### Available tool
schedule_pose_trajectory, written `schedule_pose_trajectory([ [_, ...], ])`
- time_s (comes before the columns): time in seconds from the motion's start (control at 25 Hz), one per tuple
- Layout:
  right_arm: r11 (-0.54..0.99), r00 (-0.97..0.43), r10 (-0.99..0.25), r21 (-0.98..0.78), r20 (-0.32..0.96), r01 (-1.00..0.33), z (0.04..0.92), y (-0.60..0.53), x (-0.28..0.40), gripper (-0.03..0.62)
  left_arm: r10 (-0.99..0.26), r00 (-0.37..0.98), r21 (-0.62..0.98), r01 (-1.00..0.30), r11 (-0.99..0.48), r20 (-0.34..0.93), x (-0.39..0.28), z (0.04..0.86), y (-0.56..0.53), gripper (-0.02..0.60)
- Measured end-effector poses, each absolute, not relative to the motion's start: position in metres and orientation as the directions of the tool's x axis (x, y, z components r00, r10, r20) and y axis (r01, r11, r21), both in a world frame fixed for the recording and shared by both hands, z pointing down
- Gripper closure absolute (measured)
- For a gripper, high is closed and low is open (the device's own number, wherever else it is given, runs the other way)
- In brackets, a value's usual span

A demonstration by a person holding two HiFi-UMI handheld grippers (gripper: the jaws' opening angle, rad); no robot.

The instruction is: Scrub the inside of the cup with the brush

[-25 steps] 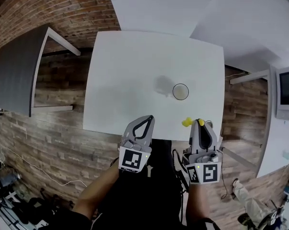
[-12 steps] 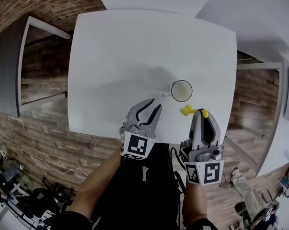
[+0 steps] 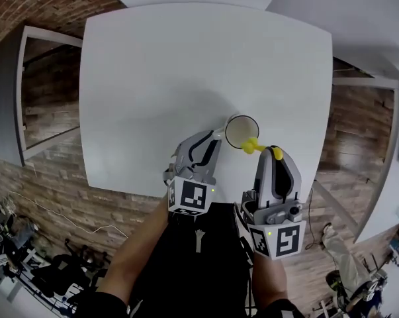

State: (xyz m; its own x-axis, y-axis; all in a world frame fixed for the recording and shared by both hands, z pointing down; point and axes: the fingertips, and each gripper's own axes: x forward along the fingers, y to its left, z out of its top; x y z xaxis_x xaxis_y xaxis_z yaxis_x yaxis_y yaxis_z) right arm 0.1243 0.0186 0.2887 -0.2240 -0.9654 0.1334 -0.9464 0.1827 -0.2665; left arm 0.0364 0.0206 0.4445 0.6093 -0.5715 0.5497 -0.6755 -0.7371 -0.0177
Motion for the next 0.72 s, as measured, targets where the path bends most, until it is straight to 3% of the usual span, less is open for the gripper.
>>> schedule_pose_trajectory([
  [0.44,0.191,-0.276,-0.934,-0.334,0.227,-0.923,0.332,0.026,0.108,0.563,-0.607,0.566,-0.019,-0.722,-0.691,0.558,0.042,0.444,0.021,0.522],
  [0.72,0.196,-0.284,-0.905,-0.284,0.315,-0.939,0.354,0.028,0.095,0.564,-0.608,0.552,-0.012,-0.735,-0.678,0.57,0.039,0.444,0.023,0.531],
])
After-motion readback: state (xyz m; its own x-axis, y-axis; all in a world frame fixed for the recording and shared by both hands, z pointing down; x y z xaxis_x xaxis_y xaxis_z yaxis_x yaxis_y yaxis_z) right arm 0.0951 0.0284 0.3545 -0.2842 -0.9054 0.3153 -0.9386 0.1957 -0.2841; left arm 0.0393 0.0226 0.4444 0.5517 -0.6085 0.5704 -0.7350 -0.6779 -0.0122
